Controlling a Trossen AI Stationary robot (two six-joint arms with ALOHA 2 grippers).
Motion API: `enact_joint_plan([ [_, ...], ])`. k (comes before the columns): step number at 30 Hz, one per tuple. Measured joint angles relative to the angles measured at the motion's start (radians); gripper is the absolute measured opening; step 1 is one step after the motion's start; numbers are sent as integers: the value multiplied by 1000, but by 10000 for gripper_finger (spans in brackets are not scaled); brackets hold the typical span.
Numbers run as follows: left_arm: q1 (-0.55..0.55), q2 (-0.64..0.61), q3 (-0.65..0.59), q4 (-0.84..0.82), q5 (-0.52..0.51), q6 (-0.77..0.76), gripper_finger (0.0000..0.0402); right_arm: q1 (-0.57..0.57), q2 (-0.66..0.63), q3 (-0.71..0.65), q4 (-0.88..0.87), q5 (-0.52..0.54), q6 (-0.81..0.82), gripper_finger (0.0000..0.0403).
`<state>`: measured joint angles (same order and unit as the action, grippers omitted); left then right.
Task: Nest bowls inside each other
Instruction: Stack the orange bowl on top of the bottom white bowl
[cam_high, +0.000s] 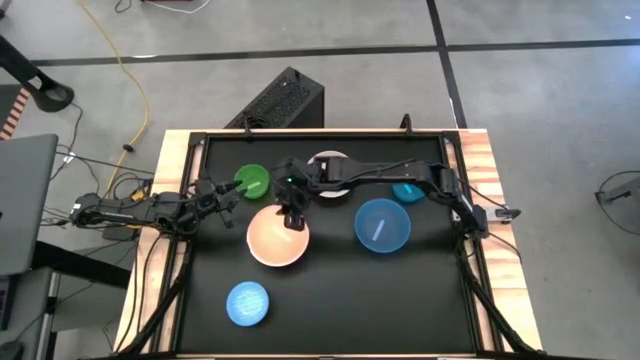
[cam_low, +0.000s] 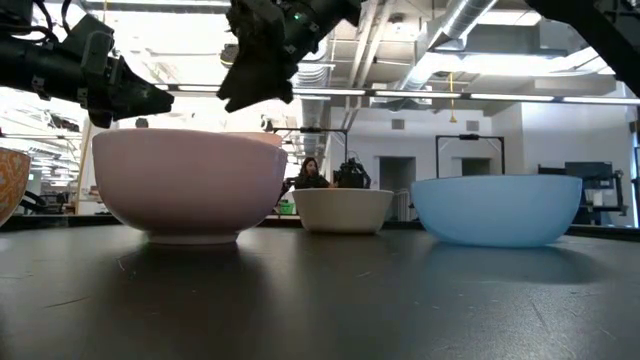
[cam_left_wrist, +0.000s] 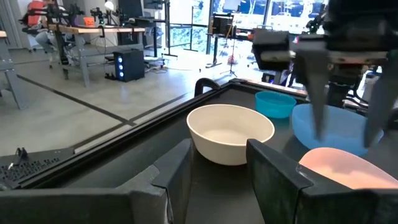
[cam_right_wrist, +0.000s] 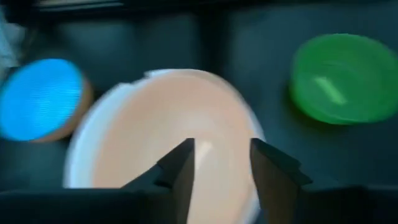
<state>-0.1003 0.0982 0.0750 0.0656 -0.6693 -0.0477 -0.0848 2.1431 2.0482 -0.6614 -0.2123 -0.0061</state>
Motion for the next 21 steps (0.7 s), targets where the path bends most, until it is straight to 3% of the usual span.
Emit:
enact_joint_plan([
  [7,0,0,0,0,0,-1,140,-18,5,-63,81,-56,9,12],
  [21,0,0,0,-1,0,-1,140,-73,6,-146,156,-80,85,5],
])
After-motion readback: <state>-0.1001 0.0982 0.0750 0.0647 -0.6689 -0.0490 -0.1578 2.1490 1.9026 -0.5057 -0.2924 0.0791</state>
